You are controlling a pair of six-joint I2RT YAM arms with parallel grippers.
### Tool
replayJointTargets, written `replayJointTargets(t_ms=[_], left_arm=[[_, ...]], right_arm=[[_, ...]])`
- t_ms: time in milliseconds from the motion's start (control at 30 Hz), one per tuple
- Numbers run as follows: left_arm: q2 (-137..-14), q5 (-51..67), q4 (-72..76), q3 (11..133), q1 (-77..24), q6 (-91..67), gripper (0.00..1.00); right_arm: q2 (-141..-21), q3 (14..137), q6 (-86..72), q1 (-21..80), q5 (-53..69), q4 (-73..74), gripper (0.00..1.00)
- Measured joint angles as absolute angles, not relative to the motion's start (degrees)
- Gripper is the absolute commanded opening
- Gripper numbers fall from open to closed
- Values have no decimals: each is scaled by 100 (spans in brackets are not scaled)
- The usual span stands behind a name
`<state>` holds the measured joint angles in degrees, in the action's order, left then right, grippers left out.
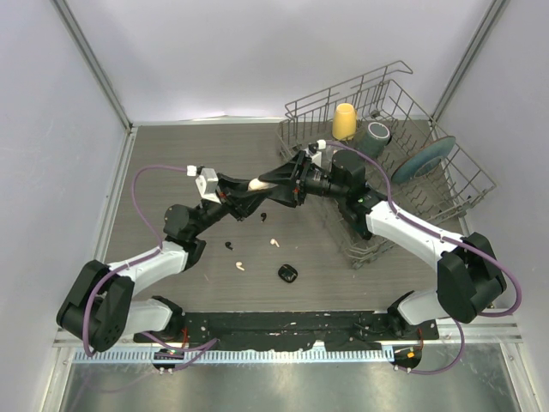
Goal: Insert the wireless bluetooth earbuds into the charging case
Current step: Pick up the charging case at the center of the board, then open the charging case.
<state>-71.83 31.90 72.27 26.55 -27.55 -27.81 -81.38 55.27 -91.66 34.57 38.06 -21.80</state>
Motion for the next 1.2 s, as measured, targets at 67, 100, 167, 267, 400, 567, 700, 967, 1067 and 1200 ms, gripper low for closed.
replayJointTargets(t_ms=[67,100,167,267,400,567,700,967,1067,1200], left_arm=[[-7183,3166,7234,2648,-2762,-2770,0],[-7183,3148,7244,2639,-2766,-2764,0],[-7164,3096,7295,2580,-2773,-2749,0],[-7094,2950,7356,2342,-2790,-2661,0],[-6925,2742,7347,1988,-2775,-2624,0],[-6582,2698,7363,1717,-2775,-2473,0],[-6305,2722,7389,1389,-2775,-2287,0],[-5771,3238,7389,1094,-2775,-2008,0],[-5645,3479,7393,1094,-2775,-1988,0],[-5621,3758,7393,1103,-2775,-1929,0]], right_arm=[[-8138,5527,-9166,3454,3806,-2182,47],[-8138,5527,-9164,3454,3806,-2182,57],[-8138,5527,-9107,3457,3809,-2154,64],[-8125,5566,-8779,3468,3787,-1885,74],[-7957,5706,-8044,3468,3618,-1170,82],[-7461,5870,-6971,3465,3229,-305,82],[-7166,6125,-5854,3468,2873,541,82],[-7011,6493,-3848,3564,2764,1848,80],[-7011,6600,-3371,3782,2823,2167,80],[-7011,6718,-2980,4176,2867,2335,80]])
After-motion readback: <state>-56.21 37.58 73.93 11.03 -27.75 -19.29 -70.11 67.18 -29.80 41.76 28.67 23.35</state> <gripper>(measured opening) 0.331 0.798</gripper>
